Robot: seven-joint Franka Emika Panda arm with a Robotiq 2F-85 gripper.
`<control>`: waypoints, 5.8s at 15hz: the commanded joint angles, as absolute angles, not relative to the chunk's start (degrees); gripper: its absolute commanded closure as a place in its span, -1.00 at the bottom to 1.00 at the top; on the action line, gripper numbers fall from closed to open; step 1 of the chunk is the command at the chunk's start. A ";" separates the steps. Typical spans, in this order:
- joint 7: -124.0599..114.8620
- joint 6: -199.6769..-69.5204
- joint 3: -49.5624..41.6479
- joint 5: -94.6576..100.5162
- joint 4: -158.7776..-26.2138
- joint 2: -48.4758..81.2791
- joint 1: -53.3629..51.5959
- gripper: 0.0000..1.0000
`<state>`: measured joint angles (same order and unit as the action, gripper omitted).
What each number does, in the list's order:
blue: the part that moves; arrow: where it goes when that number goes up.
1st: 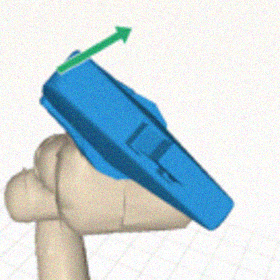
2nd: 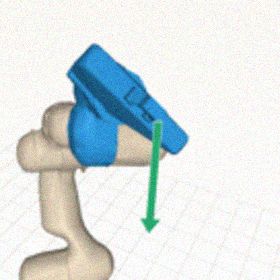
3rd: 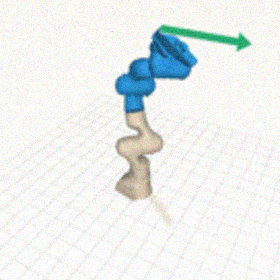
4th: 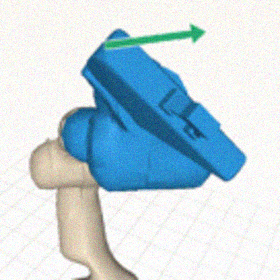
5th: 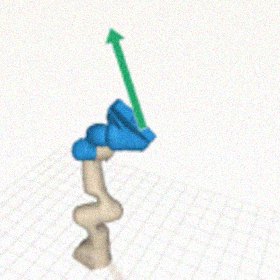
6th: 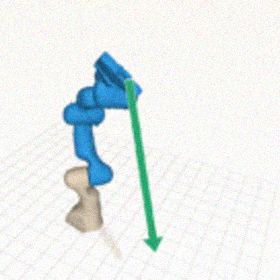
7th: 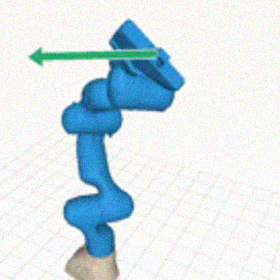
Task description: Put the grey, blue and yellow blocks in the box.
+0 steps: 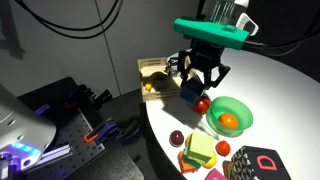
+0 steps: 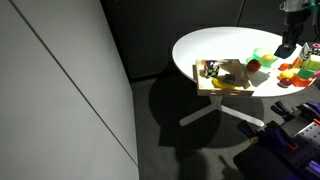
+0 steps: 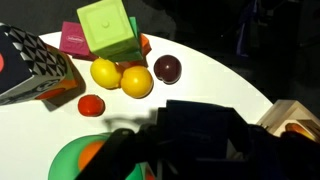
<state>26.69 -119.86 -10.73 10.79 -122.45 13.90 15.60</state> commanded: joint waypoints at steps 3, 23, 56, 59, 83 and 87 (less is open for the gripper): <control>20.75 -121.75 -8.61 9.61 -122.07 14.61 12.60 0.31; 8.45 -133.66 -3.39 7.73 -120.44 24.09 5.85 0.31; 6.67 -134.32 -9.99 10.04 -118.50 27.47 8.30 -1.00; 8.22 -133.08 -11.24 11.63 -118.33 27.20 9.77 -1.00; 25.15 -125.37 -15.00 26.32 -121.92 23.46 16.63 -1.00; 26.05 -125.13 -15.48 27.02 -122.89 22.47 17.24 -1.00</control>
<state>24.47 -125.89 -15.45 25.43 -121.09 25.14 16.25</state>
